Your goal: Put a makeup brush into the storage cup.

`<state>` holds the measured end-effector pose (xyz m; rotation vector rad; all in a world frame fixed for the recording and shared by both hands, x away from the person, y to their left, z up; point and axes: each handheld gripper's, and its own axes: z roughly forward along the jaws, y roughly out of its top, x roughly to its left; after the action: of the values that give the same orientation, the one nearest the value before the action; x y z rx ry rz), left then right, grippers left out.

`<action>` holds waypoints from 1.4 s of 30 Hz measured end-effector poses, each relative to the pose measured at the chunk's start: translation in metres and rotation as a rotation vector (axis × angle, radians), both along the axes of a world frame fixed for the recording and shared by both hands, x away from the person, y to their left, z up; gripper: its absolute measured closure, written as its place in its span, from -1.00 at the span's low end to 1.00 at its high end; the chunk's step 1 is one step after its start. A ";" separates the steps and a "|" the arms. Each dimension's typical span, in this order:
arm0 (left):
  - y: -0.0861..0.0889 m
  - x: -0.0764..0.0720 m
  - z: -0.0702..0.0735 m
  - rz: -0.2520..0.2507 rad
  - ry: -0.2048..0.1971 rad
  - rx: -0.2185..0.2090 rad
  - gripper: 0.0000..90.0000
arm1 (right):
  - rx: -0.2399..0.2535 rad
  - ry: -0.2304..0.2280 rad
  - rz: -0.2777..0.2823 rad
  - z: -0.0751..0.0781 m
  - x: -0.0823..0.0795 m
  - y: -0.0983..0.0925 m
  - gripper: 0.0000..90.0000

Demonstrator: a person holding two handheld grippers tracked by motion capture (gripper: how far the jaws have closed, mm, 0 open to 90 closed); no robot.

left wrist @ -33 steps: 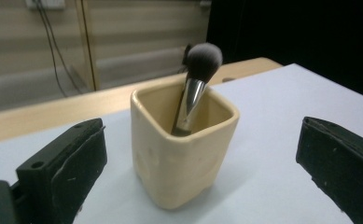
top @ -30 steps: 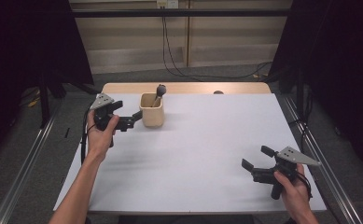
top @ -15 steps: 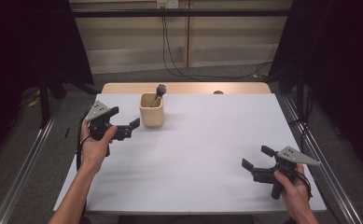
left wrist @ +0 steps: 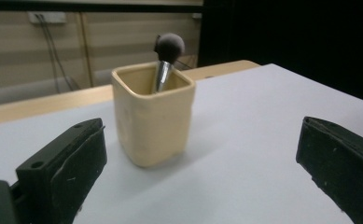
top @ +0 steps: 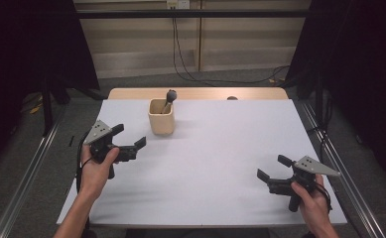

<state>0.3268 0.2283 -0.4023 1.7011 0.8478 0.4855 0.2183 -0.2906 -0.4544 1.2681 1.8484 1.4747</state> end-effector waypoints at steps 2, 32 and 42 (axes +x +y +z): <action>0.003 -0.004 -0.002 0.006 0.003 -0.003 -0.96 | 0.004 0.000 -0.002 0.001 -0.001 0.000 -1.00; 0.023 -0.073 -0.032 0.018 0.027 0.010 -0.95 | -0.001 -0.008 -0.013 0.002 -0.004 -0.002 -1.00; 0.034 -0.083 -0.032 0.032 -0.001 0.000 -0.95 | -0.009 -0.011 -0.012 0.001 -0.004 -0.002 -1.00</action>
<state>0.2441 0.2622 -0.4340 1.6895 0.8754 0.5078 0.2139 -0.2927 -0.4534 1.2626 1.8354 1.4622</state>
